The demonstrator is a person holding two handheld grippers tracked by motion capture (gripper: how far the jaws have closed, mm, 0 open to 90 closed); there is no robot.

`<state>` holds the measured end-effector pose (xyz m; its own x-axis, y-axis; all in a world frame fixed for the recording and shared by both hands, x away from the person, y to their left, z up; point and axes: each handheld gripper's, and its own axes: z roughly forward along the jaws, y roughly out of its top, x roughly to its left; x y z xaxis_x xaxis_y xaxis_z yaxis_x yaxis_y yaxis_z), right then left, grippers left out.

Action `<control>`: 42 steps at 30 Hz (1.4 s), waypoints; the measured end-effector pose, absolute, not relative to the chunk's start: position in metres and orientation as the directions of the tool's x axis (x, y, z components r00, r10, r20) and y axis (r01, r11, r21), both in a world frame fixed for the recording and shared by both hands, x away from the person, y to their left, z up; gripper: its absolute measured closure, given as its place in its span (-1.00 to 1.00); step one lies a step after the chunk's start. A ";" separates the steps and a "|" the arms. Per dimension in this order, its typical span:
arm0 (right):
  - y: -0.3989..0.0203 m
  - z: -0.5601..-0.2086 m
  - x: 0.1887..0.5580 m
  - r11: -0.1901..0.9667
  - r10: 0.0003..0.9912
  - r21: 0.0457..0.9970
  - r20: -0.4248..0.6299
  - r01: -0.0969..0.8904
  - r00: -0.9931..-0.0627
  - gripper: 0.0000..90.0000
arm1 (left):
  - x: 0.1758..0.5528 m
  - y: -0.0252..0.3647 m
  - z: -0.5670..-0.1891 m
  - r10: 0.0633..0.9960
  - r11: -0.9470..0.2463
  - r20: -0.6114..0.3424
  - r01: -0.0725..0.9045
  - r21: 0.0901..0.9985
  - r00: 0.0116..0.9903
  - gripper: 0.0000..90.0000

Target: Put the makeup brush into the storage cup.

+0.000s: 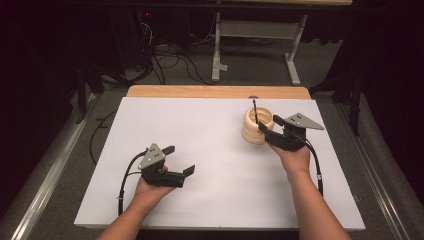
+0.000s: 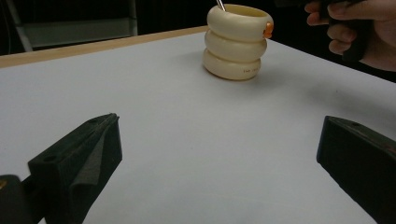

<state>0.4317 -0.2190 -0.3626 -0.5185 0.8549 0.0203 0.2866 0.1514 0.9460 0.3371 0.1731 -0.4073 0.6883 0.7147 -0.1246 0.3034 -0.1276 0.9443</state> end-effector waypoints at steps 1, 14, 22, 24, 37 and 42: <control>-0.220 -0.363 0.429 0.147 0.855 0.946 0.026 0.290 -0.518 -0.22 | 0.337 0.173 -0.407 0.715 -0.128 -0.124 0.303 0.944 0.688 -0.98; -0.230 -0.373 0.396 0.155 0.849 0.940 0.031 0.304 -0.527 -0.68 | 0.335 0.172 -0.407 0.714 -0.137 -0.115 0.299 0.944 0.691 -0.98; -0.230 -0.379 0.374 0.169 0.843 0.939 0.020 0.300 -0.538 -0.97 | 0.334 0.169 -0.407 0.713 -0.137 -0.120 0.304 0.943 0.691 -0.98; -0.231 -0.380 0.368 0.171 0.848 0.943 0.007 0.285 -0.530 -0.98 | 0.334 0.170 -0.407 0.714 -0.139 -0.116 0.302 0.943 0.690 -0.98; -0.241 -0.386 0.339 0.171 0.834 0.953 -0.003 0.252 -0.552 -0.98 | 0.329 0.174 -0.407 0.739 -0.128 -0.119 0.311 0.942 0.663 -0.98; -0.242 -0.386 0.339 0.163 0.833 0.956 0.000 0.245 -0.553 -0.98 | 0.330 0.171 -0.409 0.736 -0.140 -0.112 0.312 0.940 0.667 -0.98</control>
<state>0.3392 -0.2417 -0.3859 -0.5531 0.8331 -0.0001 0.2452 0.1630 0.9557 0.3296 0.1709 -0.4090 0.6673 0.7363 -0.1122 0.3124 -0.1399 0.9396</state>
